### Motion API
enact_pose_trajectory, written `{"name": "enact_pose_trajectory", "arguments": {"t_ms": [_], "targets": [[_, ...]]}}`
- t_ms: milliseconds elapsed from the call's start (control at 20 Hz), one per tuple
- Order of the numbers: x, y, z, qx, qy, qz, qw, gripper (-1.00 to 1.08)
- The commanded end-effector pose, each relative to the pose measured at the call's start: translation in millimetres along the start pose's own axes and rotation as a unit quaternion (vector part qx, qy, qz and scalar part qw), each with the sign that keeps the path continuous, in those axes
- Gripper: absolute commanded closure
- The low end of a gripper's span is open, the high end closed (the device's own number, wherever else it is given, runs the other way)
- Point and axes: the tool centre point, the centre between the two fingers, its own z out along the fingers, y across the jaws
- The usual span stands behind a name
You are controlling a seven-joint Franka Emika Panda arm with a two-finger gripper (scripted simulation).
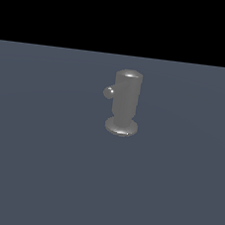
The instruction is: Turn on the faucet by rotating a designated handle.
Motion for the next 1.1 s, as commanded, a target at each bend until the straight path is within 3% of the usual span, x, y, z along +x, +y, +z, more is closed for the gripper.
{"name": "enact_pose_trajectory", "arguments": {"t_ms": [0, 500, 1050], "targets": [[0, 0, 0, 0.000, 0.000, 0.000, 1.0000, 1.08], [8, -5, 24, -0.001, -0.001, 0.011, 0.9999, 1.08], [36, -20, 101, -0.003, -0.004, 0.045, 0.9990, 1.08]]}}
